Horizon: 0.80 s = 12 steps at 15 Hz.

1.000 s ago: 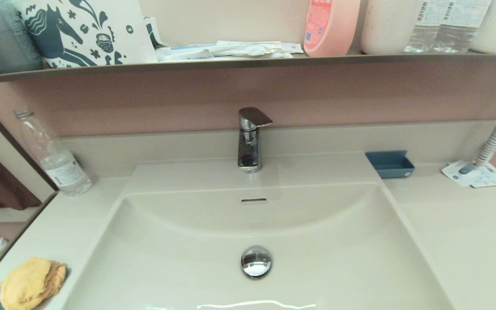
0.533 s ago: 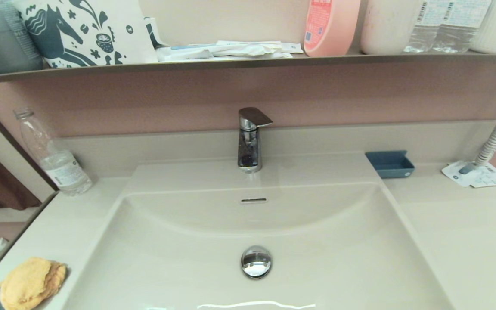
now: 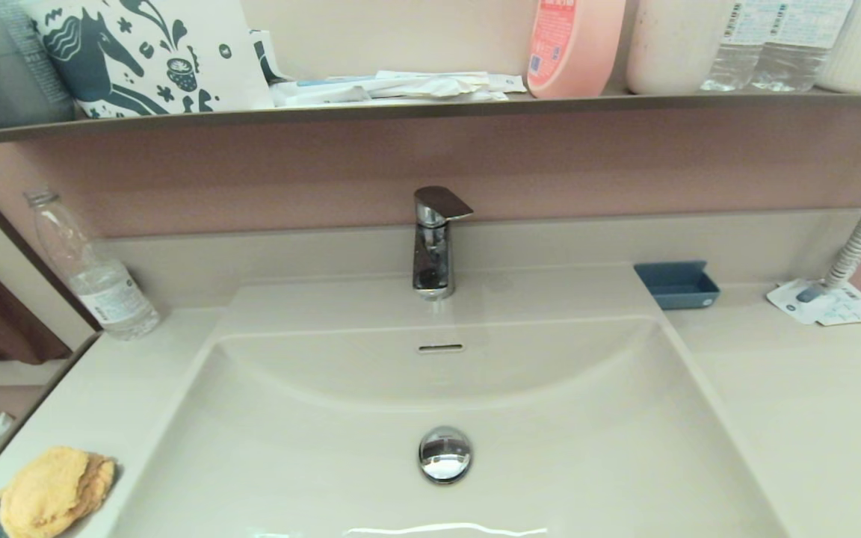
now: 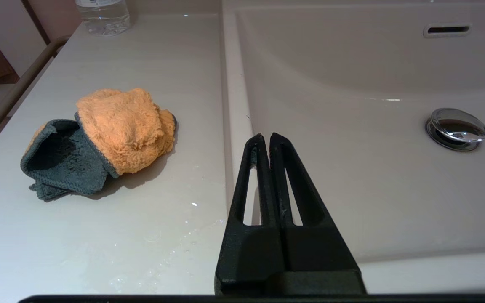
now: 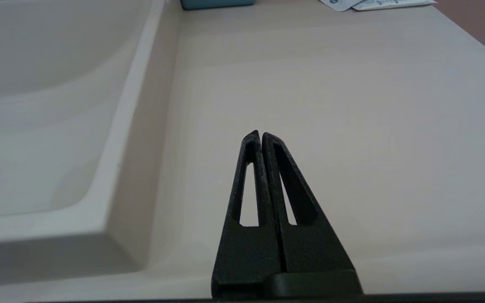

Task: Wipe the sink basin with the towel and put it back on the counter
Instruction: Pick up the cloth

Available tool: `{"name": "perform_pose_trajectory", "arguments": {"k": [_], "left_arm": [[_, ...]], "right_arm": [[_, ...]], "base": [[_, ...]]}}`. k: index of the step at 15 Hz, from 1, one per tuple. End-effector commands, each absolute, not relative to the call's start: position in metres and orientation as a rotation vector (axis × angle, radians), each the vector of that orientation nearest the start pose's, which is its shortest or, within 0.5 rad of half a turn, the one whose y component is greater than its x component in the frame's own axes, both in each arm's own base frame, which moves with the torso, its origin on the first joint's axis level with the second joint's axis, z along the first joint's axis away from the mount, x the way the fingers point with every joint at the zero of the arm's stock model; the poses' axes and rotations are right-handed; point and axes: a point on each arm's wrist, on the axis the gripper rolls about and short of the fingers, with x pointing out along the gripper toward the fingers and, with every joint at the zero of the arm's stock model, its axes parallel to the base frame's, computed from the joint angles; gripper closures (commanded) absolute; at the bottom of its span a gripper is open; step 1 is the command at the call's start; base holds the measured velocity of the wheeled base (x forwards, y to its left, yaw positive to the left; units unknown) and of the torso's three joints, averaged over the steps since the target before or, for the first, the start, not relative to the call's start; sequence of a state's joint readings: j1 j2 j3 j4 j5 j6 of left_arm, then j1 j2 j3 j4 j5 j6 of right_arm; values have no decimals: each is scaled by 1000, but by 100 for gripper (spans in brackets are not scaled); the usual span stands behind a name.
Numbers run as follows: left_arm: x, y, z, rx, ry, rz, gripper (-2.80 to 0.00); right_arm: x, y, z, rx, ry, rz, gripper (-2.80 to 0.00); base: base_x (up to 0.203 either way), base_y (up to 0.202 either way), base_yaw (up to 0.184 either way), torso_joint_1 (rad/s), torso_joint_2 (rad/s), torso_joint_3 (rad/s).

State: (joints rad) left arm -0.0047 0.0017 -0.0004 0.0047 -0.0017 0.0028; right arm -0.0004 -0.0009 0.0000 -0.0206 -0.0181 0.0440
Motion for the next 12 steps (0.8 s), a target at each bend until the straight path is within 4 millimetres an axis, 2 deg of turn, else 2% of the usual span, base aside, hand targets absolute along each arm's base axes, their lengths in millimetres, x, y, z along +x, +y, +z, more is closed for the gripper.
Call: {"name": "perform_pose_trajectory", "arguments": {"k": [1, 6, 9, 12], "left_arm": [[-23, 0, 75, 2, 6, -6, 0], [-23, 0, 78, 2, -11, -3, 0], [-30, 0, 107, 1, -68, -8, 0], [-22, 1, 135, -1, -8, 19, 0]], "right_arm": [[-23, 0, 78, 45, -22, -19, 0], [-23, 0, 78, 45, -22, -18, 0], [-23, 0, 78, 44, -22, -18, 0], [-23, 0, 78, 44, -22, -19, 0]], "base": [[0, 0, 0, 0, 0, 0], [0, 0, 0, 0, 0, 0], [0, 0, 0, 0, 0, 0], [0, 0, 0, 0, 0, 0]]}}
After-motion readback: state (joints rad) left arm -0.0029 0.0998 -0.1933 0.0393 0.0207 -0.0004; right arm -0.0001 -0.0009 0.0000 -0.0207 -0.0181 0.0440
